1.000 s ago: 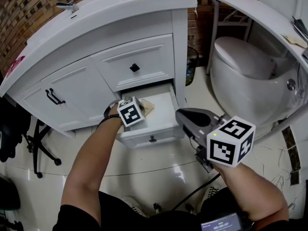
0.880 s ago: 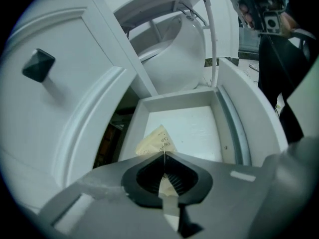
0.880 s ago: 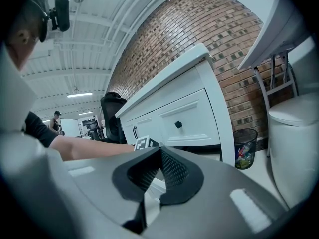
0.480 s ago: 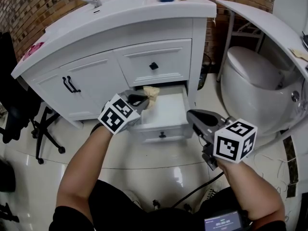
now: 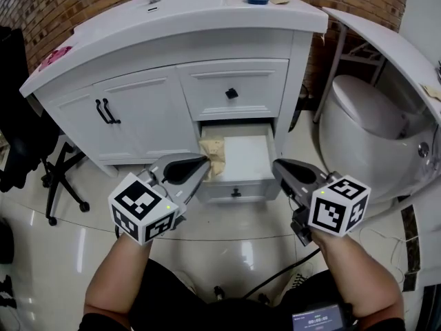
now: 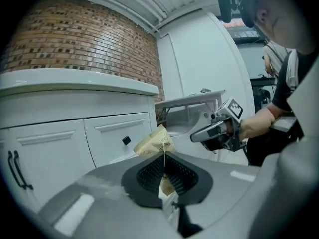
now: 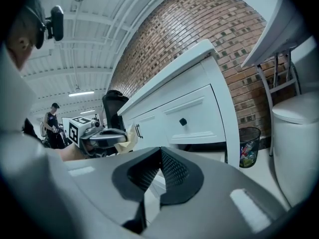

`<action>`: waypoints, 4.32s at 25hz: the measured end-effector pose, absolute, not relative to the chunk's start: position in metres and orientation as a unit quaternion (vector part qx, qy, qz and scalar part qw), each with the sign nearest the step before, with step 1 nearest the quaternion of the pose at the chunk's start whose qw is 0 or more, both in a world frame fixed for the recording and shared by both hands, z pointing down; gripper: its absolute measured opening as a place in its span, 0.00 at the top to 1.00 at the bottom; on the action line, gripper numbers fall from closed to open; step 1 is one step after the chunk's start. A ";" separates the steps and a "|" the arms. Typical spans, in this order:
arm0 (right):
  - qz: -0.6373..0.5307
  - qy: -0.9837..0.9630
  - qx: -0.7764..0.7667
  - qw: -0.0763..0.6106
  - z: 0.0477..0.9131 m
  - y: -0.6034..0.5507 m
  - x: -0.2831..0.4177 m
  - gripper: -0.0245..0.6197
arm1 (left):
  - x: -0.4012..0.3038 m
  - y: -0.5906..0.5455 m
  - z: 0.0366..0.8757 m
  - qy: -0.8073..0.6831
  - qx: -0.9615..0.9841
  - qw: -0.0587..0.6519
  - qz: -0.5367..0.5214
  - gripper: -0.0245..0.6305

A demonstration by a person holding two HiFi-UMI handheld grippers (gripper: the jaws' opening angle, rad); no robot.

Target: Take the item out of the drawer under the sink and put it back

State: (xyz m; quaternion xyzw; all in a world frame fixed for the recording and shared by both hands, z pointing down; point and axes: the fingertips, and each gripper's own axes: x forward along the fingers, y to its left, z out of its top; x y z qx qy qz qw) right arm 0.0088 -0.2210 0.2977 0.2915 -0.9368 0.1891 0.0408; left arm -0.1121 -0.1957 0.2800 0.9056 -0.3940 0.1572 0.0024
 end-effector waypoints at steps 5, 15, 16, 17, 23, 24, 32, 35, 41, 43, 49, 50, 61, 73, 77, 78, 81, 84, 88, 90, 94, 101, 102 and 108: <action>0.186 -0.937 0.292 0.047 0.301 -0.220 0.007 0.96 | -0.106 -0.174 0.303 -0.388 0.912 0.046 0.128 0.95; 0.187 -0.936 0.293 0.054 0.305 -0.221 0.006 0.96 | -0.121 -0.172 0.315 -0.399 0.907 0.081 0.106 0.95; 0.187 -0.936 0.293 0.055 0.305 -0.221 0.006 0.96 | -0.121 -0.172 0.314 -0.399 0.907 0.079 0.105 0.95; 0.188 -0.936 0.293 0.056 0.306 -0.221 0.006 0.96 | -0.121 -0.172 0.313 -0.399 0.908 0.077 0.105 0.95; 0.188 -0.935 0.294 0.058 0.307 -0.222 0.006 0.96 | -0.114 -0.169 0.314 -0.395 0.910 0.066 0.109 0.95; 0.187 -0.935 0.294 0.058 0.306 -0.222 0.006 0.96 | -0.114 -0.169 0.314 -0.395 0.910 0.063 0.111 0.95; 0.189 -0.935 0.293 0.057 0.306 -0.221 0.006 0.96 | -0.115 -0.171 0.317 -0.400 0.906 0.039 0.135 0.95; 0.188 -0.936 0.292 0.056 0.305 -0.221 0.005 0.96 | -0.118 -0.172 0.317 -0.404 0.904 0.039 0.135 0.95; 0.186 -0.935 0.296 0.052 0.303 -0.222 0.007 0.96 | -0.121 -0.177 0.317 -0.413 0.899 0.033 0.143 0.95; 0.187 -0.935 0.297 0.050 0.303 -0.223 0.008 0.96 | -0.123 -0.179 0.316 -0.416 0.896 0.026 0.150 0.95; 0.185 -0.936 0.297 0.045 0.300 -0.224 0.008 0.96 | -0.130 -0.190 0.314 -0.432 0.879 -0.023 0.200 0.95; 0.185 -0.936 0.297 0.044 0.299 -0.224 0.009 0.96 | -0.131 -0.194 0.315 -0.433 0.874 -0.040 0.219 0.95; 0.183 -0.938 0.291 0.039 0.295 -0.221 0.008 0.96 | -0.129 -0.251 0.336 -0.392 0.842 -0.108 0.355 0.95; 0.184 -0.936 0.300 0.029 0.290 -0.226 0.016 0.96 | -0.102 -0.324 0.432 -0.267 0.815 -0.070 0.510 0.95; 0.185 -0.935 0.302 0.025 0.291 -0.230 0.018 0.96 | -0.088 -0.342 0.457 -0.240 0.809 -0.067 0.532 0.95; 0.187 -0.935 0.302 0.025 0.292 -0.230 0.019 0.96 | -0.085 -0.346 0.460 -0.237 0.809 -0.067 0.533 0.95; 0.190 -0.934 0.301 0.025 0.293 -0.231 0.020 0.96 | -0.084 -0.352 0.481 -0.229 0.804 -0.046 0.547 0.95; 0.191 -0.934 0.301 0.026 0.293 -0.232 0.022 0.96 | -0.087 -0.359 0.497 -0.228 0.797 -0.036 0.558 0.94; 0.195 -0.932 0.304 0.024 0.292 -0.234 0.027 0.96 | -0.088 -0.367 0.498 -0.238 0.798 -0.031 0.552 0.90; 0.197 -0.932 0.305 0.024 0.292 -0.234 0.028 0.96 | -0.086 -0.368 0.494 -0.241 0.801 -0.036 0.546 0.87; 0.198 -0.932 0.302 0.024 0.292 -0.233 0.026 0.96 | -0.087 -0.367 0.479 -0.255 0.802 -0.047 0.537 0.91; 0.192 -0.936 0.293 0.025 0.290 -0.226 0.020 0.96 | -0.096 -0.348 0.424 -0.311 0.820 -0.052 0.477 0.95; 0.191 -0.937 0.293 0.025 0.290 -0.225 0.019 0.96 | -0.097 -0.342 0.413 -0.319 0.826 -0.053 0.463 0.95; 0.186 -0.938 0.292 0.028 0.289 -0.218 0.018 0.96 | -0.098 -0.283 0.338 -0.367 0.875 -0.033 0.315 0.95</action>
